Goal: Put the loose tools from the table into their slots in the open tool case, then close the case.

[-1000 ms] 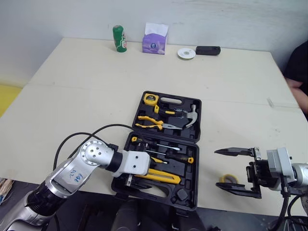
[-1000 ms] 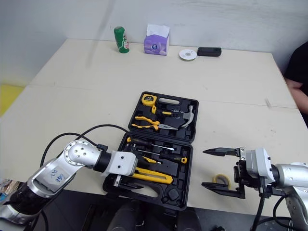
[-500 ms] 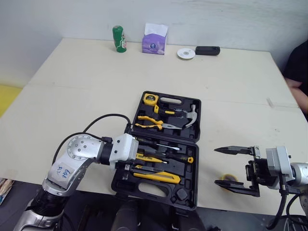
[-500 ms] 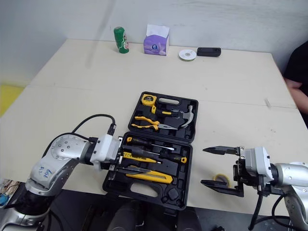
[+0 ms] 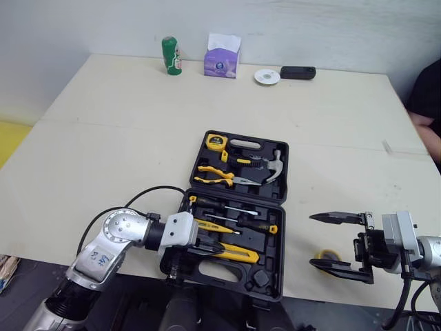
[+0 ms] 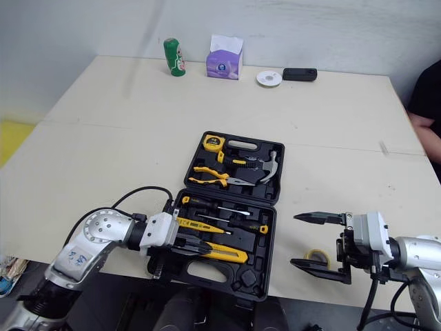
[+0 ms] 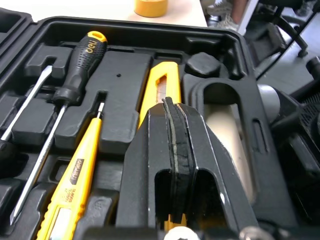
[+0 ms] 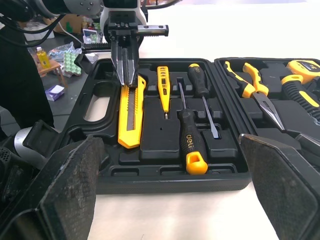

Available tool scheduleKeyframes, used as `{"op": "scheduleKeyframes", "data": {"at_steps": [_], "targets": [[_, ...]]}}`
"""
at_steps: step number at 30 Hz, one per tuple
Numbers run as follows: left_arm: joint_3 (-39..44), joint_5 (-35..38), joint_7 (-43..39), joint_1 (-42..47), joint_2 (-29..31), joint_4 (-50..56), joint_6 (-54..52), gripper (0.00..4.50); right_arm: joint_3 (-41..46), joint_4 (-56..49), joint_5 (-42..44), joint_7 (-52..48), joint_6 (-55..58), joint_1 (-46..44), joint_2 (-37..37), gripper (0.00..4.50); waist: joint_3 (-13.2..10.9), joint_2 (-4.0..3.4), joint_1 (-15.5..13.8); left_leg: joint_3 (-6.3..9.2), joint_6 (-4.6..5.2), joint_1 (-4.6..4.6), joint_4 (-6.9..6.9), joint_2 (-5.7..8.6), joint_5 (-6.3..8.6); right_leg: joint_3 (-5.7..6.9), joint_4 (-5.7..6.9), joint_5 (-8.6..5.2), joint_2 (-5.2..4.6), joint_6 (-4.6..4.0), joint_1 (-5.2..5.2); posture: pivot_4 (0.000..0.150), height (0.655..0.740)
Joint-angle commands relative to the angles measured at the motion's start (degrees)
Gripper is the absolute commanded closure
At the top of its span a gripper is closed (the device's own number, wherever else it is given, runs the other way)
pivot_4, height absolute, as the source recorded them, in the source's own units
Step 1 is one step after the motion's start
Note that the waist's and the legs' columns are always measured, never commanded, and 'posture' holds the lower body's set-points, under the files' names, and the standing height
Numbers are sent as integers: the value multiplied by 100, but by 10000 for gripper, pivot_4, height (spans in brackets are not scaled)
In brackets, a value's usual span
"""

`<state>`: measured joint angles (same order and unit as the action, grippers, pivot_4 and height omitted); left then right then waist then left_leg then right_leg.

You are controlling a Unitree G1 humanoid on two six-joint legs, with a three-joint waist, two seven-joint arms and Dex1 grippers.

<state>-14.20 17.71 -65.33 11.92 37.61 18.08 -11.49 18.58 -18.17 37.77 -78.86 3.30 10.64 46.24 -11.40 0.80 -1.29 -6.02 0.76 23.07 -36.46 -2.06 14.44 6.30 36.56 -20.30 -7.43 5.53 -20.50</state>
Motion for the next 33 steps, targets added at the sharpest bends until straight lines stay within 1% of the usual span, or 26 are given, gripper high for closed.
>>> {"op": "scheduleKeyframes", "data": {"at_steps": [1, 6, 9, 16, 17, 21, 23, 25, 27, 31, 33], "targets": [[-72, -63, 56, -52, -5, 31, -52, 44649, 154, -108, 48, 47, -57, -30, 22, 0, 0, 0, 1, 0, 0, 0, 0, 0, 0, 0, 0, 0, 0, 0, 0, 1500, 7400], [-239, -319, 24, -61, 68, -65, -45, 44649, 113, -90, 15, 73, -49, -87, 35, 0, 0, 0, -4, -1, 0, 0, 0, 1, 0, 1, 0, 0, 1, 0, 0, 1500, 7400], [-314, -367, 110, -107, 71, -81, -256, 44649, 112, -89, 5, 74, -50, -85, 33, 0, 0, -1, -3, 0, 0, 0, 0, 1, 0, 1, 0, 0, 0, 0, 1, 1500, 7400], [-659, -886, 323, -142, 235, -294, -437, 44649, 130, -73, 1, 52, -55, -73, 34, 0, 17, -21, -3, -1, 4, -4, 0, 1, 3, -1, -1, 0, -1, 0, 4, 1500, 7400], [-696, -948, 384, -136, 236, -341, -511, 44649, 124, -72, 0, 53, -56, -78, 30, 0, 20, -24, 0, -1, 17, -8, 0, 1, 11, -1, -1, 0, -1, 0, 7, 1500, 7400], [-862, -1153, 532, -124, 324, -493, -731, 44649, 107, -54, -2, 51, -64, -107, 24, 0, 38, -32, -5, -4, 20, -21, 3, -1, 14, -4, -2, 0, -4, 0, 17, 1500, 7400], [-923, -1266, 582, -140, 380, -575, -643, 44649, 99, -44, -6, 53, -70, -125, 20, 0, 40, -33, -6, -5, 26, -50, 9, -1, 24, -5, -9, 0, -8, 0, 47, 1500, 7400], [-854, -1144, 611, -173, 339, -552, -520, 44649, 98, -13, -21, 52, -89, -135, 12, 0, 77, -38, -4, -4, 29, -100, 27, -6, 44, -4, -40, -1, -10, -1, 100, 1500, 7400], [-779, -1033, 634, -192, 306, -501, -436, 44649, 104, 15, -33, 48, -109, -133, 5, 0, 102, -44, -4, -4, 26, -101, 30, -13, 53, -4, -51, 0, -8, -1, 104, 1500, 7400], [-429, -836, 697, -175, 191, -584, 180, 44649, 155, 229, -113, 69, -227, -179, -4, 0, 107, -47, -4, -5, 26, -99, 31, -16, 55, -3, -56, -1, -7, -2, 101, 1500, 7400], [-74, -529, 683, -131, 104, -539, 513, 44649, 277, 459, -190, 92, -356, -209, 9, 0, 107, -47, -5, -5, 27, -98, 30, -16, 55, -3, -55, 0, -7, -2, 100, 1500, 7400]]}}
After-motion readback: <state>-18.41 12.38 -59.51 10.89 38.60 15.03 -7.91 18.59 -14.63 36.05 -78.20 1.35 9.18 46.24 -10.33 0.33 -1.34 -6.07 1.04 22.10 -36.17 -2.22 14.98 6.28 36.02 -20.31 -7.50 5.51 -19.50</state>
